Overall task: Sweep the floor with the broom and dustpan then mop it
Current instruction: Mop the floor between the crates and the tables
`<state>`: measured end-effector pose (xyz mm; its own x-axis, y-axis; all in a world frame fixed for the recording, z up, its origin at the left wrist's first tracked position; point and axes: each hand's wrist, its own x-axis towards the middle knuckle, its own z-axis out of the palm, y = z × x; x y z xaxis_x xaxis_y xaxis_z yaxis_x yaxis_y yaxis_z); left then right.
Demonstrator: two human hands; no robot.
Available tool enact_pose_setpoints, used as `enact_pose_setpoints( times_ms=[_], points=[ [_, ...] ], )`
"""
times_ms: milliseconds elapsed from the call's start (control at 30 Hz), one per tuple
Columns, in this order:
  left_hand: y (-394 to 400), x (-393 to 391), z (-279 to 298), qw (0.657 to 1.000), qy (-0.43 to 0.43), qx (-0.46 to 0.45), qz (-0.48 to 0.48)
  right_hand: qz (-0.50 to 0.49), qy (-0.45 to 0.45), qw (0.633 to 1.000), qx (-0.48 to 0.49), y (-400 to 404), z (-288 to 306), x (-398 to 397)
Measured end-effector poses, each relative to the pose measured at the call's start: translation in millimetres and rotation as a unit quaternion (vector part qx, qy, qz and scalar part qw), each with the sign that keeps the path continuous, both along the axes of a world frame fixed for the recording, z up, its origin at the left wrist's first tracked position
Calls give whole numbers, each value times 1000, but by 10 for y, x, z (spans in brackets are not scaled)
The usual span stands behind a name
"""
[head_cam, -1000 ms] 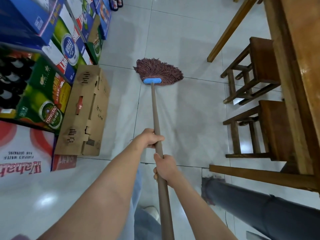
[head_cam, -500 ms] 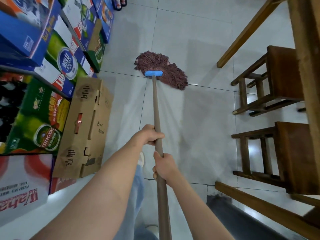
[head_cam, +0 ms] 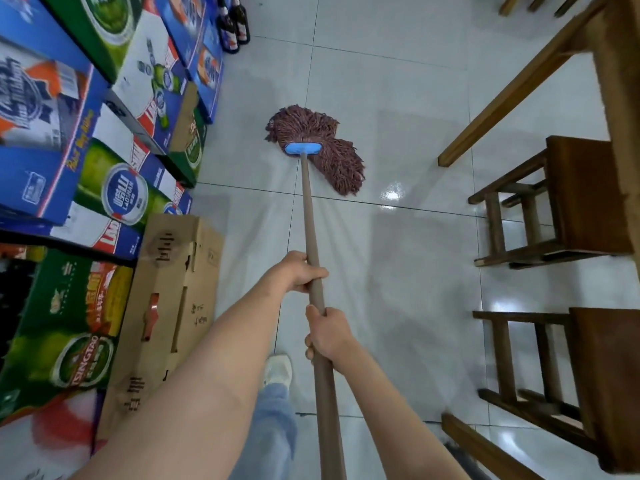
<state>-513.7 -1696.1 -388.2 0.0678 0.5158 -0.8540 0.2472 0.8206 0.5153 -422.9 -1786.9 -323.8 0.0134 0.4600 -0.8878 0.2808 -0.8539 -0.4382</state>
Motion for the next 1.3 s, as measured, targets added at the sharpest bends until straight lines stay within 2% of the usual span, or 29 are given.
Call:
enact_pose_setpoints(
  times_ms=[167, 433, 1100, 1300],
  points=[
    [186, -66, 26, 1000, -6, 9, 4, 6, 9, 1000, 0, 211, 37, -60],
    [-41, -196, 123, 1000, 17, 21, 12, -29, 48, 998, -17, 4, 219, -221],
    [-2602, -70, 361, 998, 2, 14, 60, 103, 38, 994, 2, -2435, 636, 99],
    [-2932, -180, 385, 998, 11, 9, 69, 77, 59, 995, -8, -2745, 700, -35]
  ],
)
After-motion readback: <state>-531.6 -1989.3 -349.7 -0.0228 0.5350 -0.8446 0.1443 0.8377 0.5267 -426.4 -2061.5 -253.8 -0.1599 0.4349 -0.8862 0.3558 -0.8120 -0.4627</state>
